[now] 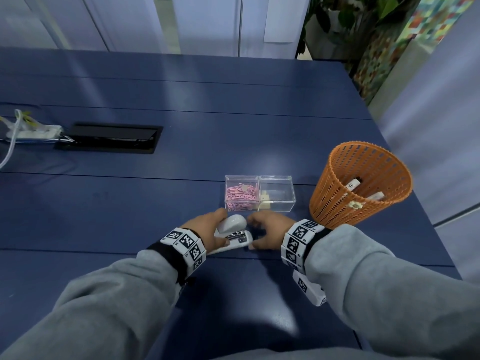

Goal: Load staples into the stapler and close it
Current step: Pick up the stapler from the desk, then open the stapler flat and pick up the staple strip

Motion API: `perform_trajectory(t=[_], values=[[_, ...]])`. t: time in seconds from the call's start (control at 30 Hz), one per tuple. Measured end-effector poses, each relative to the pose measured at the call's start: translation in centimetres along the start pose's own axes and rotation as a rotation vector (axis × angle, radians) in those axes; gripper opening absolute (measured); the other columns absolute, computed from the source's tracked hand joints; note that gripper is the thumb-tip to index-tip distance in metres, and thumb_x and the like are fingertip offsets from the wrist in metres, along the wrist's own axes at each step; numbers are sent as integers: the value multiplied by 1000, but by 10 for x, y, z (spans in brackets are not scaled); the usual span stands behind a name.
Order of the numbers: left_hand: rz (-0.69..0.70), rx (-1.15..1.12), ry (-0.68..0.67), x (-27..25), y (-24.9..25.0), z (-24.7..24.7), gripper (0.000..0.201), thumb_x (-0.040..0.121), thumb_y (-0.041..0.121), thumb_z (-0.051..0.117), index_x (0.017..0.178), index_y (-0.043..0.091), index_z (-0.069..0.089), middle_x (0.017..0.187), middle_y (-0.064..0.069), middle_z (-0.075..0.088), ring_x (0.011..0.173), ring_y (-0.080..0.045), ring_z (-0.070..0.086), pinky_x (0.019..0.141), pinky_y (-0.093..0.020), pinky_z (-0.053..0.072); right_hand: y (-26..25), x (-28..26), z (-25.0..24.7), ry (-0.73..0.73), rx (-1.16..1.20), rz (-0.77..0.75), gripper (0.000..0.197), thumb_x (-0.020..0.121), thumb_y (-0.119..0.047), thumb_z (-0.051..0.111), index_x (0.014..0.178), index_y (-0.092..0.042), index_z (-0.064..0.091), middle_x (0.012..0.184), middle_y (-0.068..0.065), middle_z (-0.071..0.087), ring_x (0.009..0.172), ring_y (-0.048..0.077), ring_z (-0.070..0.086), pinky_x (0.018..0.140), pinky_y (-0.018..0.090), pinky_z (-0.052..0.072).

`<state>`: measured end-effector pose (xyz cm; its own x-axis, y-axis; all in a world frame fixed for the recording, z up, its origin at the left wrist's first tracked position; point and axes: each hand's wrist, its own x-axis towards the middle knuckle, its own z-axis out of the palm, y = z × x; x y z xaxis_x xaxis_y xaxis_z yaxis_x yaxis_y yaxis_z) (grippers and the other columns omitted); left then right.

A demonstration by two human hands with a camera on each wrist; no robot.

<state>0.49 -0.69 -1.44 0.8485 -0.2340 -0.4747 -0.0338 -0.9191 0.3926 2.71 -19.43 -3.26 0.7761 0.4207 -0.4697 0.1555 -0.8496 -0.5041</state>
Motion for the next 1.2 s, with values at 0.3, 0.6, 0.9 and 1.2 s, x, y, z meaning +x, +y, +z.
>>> perform_trajectory(t=[0.3,0.6,0.9,1.2], values=[[85,-252,88,-1,8,1,37,78,17,68,92,28,36,91,1,55,82,-23,55,73,-30,44,-4,4,2,-19,-143,-31,40,75,-26,72,112,-13,60,115,10,56,104,27,57,91,36,47],[159,-392,321,-24,-5,-30,51,72,5,66,78,52,48,81,13,58,80,-10,62,75,-22,51,1,4,5,57,-174,-34,34,77,-25,70,107,-13,59,117,7,57,108,25,55,91,31,44],[-100,12,147,-37,-56,-38,35,82,8,55,112,23,61,108,3,62,103,-19,59,88,-26,45,-3,4,5,25,-189,-2,41,78,-25,70,116,-13,58,124,7,54,113,25,53,99,34,45],[-57,22,-21,-15,-29,-2,46,84,18,54,126,36,48,125,-3,53,119,-24,50,103,-42,43,-5,5,5,20,-165,10,38,78,-23,70,113,-12,59,123,7,53,111,24,54,96,34,46]])
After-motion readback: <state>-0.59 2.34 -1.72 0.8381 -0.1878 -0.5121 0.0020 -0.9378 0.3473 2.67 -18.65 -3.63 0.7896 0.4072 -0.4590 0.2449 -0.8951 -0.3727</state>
